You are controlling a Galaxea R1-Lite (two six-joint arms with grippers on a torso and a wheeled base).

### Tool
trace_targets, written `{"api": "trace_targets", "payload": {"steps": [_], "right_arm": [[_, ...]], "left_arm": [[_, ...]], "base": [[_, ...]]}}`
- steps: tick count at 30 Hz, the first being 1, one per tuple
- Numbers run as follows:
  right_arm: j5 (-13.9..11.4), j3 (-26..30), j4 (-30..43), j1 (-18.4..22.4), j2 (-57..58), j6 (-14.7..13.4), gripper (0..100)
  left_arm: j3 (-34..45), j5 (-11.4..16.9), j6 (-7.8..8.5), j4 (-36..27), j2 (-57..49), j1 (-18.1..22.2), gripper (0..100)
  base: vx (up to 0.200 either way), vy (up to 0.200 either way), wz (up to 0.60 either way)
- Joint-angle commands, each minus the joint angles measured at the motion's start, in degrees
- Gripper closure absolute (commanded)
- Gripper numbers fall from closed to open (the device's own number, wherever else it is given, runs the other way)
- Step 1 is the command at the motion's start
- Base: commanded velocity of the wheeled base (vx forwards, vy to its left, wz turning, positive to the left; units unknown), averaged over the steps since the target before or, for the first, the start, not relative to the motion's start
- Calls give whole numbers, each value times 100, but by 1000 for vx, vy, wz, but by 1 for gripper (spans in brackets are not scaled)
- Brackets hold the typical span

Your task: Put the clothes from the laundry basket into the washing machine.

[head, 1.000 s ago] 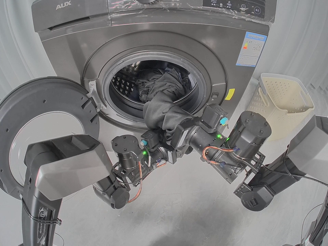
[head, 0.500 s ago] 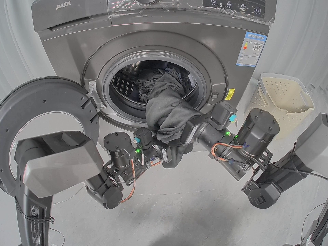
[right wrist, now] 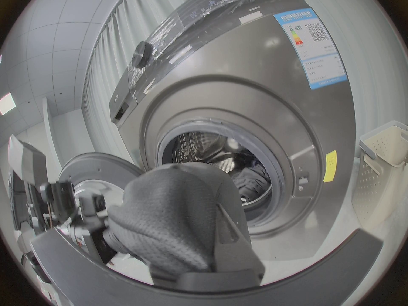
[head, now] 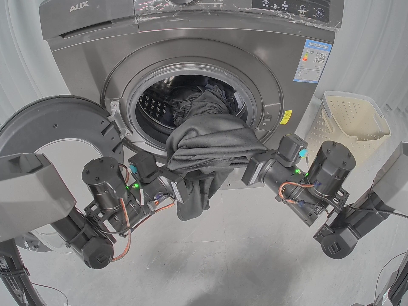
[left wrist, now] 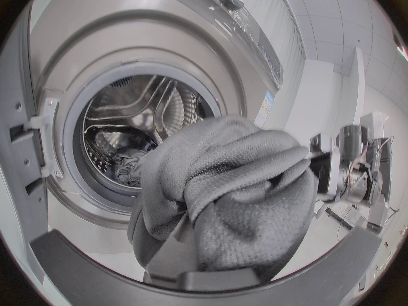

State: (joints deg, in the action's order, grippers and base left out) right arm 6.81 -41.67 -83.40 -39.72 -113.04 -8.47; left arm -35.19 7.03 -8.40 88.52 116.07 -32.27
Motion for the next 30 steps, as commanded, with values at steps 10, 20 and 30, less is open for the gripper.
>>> {"api": "trace_targets", "payload": {"steps": [10,20,30], "right_arm": [[-137,484,-133,-256,46,30,0],[-681,1759,-379,-634,529,214,0],[-690,2857,-388,-590,845,311,0]], "left_arm": [[188,-44,-39,-1,-506,45,100],[821,-53,-48,-1,-998,72,100],[883,-71,23,-10,-1077,300,100]], "base": [[0,0,0],[0,0,0],[0,0,0]]}}
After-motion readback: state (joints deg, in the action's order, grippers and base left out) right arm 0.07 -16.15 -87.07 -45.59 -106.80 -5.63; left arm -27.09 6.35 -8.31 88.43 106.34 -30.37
